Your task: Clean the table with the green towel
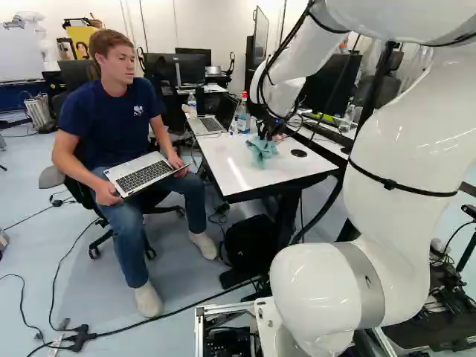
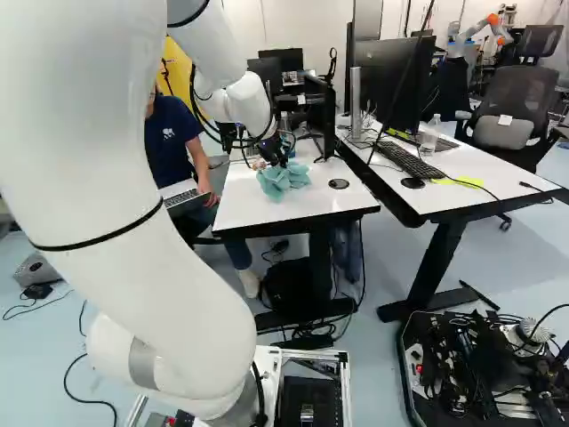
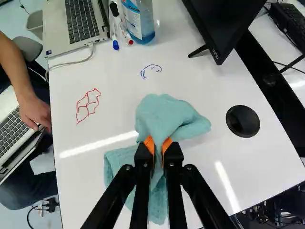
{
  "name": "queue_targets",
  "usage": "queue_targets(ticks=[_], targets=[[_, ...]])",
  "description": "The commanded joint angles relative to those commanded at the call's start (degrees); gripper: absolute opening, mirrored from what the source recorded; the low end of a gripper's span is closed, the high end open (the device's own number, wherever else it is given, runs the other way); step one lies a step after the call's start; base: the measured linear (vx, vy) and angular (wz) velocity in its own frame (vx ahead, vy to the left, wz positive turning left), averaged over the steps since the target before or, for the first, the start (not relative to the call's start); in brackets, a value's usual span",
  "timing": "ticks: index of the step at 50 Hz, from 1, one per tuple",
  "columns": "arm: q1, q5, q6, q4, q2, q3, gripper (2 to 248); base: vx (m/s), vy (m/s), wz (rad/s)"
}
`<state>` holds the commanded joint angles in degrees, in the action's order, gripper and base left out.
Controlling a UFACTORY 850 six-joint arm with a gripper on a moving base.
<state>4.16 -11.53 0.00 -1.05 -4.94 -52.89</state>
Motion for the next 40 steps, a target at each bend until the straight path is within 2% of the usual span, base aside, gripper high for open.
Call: queue_targets(ticks=[23,40], targets=[[0.00,0.00,0.00,0.00,-0.06,-0.06,39,0.000,0.000,0.000],[-0.16,0.00,0.00,0.00,-2.94,-3.19,39,0.000,0.000,0.000]])
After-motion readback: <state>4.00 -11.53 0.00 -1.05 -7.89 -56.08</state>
